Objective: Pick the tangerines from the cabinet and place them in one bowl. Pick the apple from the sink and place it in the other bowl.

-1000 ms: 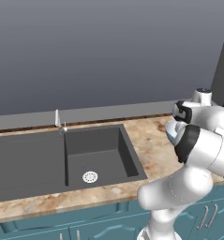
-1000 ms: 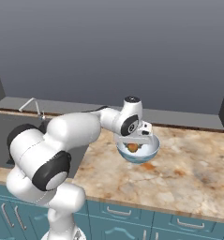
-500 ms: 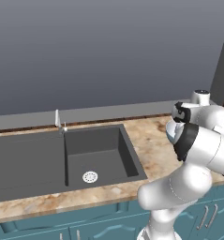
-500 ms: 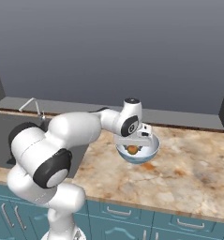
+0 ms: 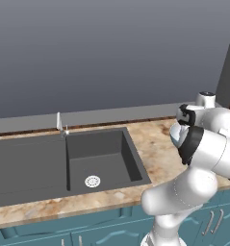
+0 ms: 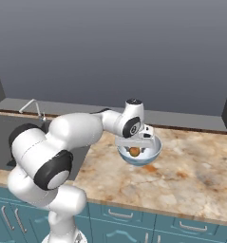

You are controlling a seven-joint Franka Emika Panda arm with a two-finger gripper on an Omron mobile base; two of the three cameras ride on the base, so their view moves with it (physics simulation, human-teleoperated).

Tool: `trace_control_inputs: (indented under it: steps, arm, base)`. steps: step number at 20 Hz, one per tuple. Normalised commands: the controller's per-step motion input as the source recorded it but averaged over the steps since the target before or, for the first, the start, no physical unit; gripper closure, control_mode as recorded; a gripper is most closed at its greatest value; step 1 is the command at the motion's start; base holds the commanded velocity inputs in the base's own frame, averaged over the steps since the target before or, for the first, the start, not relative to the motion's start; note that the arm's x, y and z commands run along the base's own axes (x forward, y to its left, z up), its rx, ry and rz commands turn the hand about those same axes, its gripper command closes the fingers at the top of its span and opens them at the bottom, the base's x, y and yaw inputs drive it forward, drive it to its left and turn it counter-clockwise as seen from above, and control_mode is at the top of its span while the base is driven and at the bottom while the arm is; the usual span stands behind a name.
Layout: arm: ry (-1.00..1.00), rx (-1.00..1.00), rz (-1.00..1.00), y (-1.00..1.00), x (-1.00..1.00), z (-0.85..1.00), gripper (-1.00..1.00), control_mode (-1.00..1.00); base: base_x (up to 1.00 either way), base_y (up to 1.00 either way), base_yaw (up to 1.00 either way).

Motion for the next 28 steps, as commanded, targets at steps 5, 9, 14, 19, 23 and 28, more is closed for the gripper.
trace_control_inputs:
  steps: [5, 9, 14, 19, 23, 28]
  arm:
    - [0.00, 0.00, 0.00, 0.00, -0.01, 0.24, -1.00, -1.00]
    - [-0.02, 0.00, 0.00, 0.00, -0.16, 0.66, -1.00, -1.00]
    - [0.00, 0.00, -0.01, 0.00, -0.35, 0.72, -1.00, -1.00]
    - [-0.04, 0.00, -0.05, 0.00, -0.37, 0.69, -1.00, -1.00]
    - [-0.11, 0.00, -0.08, 0.05, -0.30, 0.79, -1.00, -1.00]
    - [-0.11, 0.00, -0.09, 0.14, -0.26, 0.77, -1.00, -1.00]
  base:
    - [0.00, 0.00, 0.00]
    - [0.00, 0.00, 0.00]
    - [0.00, 0.00, 0.00]
    - [0.00, 0.00, 0.00]
    - [0.00, 0.00, 0.00]
    - [0.00, 0.00, 0.00]
